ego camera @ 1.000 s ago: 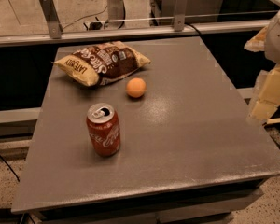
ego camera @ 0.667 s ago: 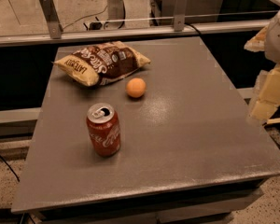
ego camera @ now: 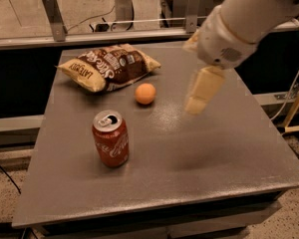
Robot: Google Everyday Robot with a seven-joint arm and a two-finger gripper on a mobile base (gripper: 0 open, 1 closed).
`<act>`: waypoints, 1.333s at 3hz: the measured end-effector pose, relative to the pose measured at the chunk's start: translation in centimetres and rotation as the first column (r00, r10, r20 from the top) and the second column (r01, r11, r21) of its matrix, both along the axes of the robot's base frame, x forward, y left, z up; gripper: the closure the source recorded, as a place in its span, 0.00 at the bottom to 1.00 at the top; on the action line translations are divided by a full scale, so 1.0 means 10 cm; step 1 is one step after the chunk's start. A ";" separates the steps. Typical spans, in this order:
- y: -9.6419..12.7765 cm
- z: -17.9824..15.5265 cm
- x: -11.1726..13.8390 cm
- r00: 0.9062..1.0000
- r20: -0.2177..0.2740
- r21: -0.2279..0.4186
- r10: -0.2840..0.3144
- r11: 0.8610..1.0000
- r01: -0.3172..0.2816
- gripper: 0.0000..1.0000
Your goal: Knock coke can over
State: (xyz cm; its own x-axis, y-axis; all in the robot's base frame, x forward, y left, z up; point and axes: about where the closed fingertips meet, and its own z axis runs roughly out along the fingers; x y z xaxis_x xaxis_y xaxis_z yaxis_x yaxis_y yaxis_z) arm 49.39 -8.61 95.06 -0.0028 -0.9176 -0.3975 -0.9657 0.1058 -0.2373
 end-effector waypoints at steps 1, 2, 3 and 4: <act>0.13 -0.01 0.06 1.000 0.010 0.027 0.014 1.000 -0.014 0.00; 0.14 -0.02 0.04 1.000 0.010 0.031 0.021 0.999 -0.022 0.00; 0.25 -0.14 -0.08 0.994 0.024 0.092 0.104 0.990 -0.106 0.00; 0.43 -0.30 -0.28 0.982 0.082 0.218 0.170 0.958 -0.185 0.00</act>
Offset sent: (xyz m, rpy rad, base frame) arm 0.0073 0.0148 -0.0015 0.0324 -0.0113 0.0159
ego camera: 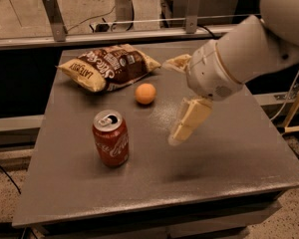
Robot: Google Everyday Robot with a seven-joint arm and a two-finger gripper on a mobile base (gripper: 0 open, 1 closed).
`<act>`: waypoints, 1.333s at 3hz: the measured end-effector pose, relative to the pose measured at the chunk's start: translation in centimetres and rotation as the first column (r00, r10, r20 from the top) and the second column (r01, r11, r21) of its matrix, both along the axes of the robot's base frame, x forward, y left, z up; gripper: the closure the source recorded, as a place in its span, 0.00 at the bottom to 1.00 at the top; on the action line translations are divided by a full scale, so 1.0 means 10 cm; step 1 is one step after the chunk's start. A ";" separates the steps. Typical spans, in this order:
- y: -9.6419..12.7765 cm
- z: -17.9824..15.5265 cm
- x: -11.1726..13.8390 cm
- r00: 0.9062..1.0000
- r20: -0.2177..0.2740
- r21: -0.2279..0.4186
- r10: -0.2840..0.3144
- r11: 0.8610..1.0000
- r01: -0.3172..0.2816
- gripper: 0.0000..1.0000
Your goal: Knock coke can over
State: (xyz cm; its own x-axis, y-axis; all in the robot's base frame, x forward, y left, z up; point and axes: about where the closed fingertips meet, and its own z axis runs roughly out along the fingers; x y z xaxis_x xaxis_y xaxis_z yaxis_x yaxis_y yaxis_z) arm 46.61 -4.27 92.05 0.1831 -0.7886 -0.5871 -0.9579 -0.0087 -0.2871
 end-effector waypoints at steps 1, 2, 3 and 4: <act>0.11 -0.05 -0.11 0.998 0.056 0.166 0.023 0.986 -0.032 0.00; 0.28 -0.01 -0.24 0.992 0.109 0.305 0.063 0.948 -0.094 0.00; 0.45 -0.04 -0.29 0.989 0.109 0.384 0.103 0.913 -0.137 0.00; 0.74 -0.09 -0.35 0.982 0.059 0.477 0.179 0.859 -0.185 0.00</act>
Offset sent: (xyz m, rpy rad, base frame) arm -0.0372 0.0397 0.0019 0.4903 -0.1450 0.1362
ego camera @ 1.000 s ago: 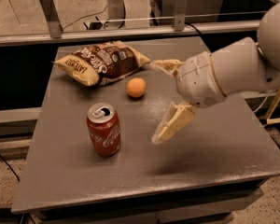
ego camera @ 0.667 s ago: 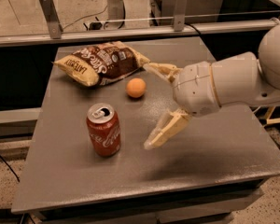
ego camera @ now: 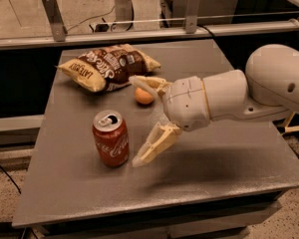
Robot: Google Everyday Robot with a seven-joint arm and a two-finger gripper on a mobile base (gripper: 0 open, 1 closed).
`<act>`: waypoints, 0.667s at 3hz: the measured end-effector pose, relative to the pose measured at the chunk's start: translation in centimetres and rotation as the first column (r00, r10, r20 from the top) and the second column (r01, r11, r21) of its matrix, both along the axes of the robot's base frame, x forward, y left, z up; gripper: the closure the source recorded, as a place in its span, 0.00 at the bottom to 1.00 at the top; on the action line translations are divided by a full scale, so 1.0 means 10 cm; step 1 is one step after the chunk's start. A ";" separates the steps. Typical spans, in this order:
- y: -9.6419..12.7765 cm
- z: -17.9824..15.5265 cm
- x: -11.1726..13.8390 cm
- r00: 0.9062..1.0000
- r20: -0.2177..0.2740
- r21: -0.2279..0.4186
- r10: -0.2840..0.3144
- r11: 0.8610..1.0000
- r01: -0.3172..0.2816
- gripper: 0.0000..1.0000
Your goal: Knock coke can over
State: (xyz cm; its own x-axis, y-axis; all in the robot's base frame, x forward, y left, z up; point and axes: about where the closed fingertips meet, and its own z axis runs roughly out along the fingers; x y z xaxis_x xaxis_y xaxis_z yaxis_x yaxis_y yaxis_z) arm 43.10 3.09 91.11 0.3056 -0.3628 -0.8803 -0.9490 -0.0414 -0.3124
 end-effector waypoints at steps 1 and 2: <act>0.23 -0.04 -0.10 0.994 -0.056 0.089 0.091 0.992 -0.085 0.00; 0.37 -0.07 -0.22 0.981 -0.100 0.146 0.165 0.978 -0.150 0.00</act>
Offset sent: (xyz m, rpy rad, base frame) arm -0.0339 0.0479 -0.0120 0.2011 0.1763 0.2316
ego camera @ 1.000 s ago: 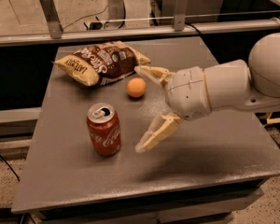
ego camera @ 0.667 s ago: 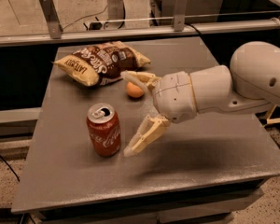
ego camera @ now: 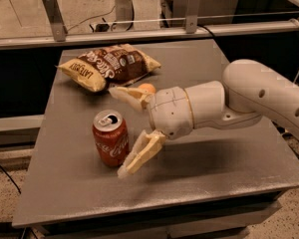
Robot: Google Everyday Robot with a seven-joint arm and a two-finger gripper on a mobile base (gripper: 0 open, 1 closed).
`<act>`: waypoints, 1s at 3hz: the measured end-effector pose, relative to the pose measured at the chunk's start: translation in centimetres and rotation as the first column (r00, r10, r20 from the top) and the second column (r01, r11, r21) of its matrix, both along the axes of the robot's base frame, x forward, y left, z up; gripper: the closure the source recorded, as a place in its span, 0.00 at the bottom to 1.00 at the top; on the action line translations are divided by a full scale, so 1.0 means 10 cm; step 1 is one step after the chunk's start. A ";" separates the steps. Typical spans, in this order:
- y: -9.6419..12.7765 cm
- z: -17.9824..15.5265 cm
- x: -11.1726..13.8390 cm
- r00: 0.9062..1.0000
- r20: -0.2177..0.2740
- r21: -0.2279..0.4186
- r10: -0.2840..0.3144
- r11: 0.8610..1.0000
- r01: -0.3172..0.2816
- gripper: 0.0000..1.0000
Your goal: Knock coke can over
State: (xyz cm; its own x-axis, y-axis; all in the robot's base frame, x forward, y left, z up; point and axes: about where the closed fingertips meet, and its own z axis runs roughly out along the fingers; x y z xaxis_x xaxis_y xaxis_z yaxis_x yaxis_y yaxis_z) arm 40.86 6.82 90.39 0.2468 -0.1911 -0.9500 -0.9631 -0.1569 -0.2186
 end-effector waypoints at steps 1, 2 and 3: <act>0.10 -0.07 -0.07 0.999 -0.039 0.011 0.036 0.999 -0.035 0.00; 0.17 -0.17 -0.07 0.996 -0.077 0.002 0.045 0.999 -0.045 0.00; 0.24 -0.24 -0.02 0.992 -0.121 -0.002 0.045 0.999 -0.046 0.00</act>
Offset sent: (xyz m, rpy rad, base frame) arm -0.0048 0.0226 -0.0295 -0.0111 0.1268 0.0476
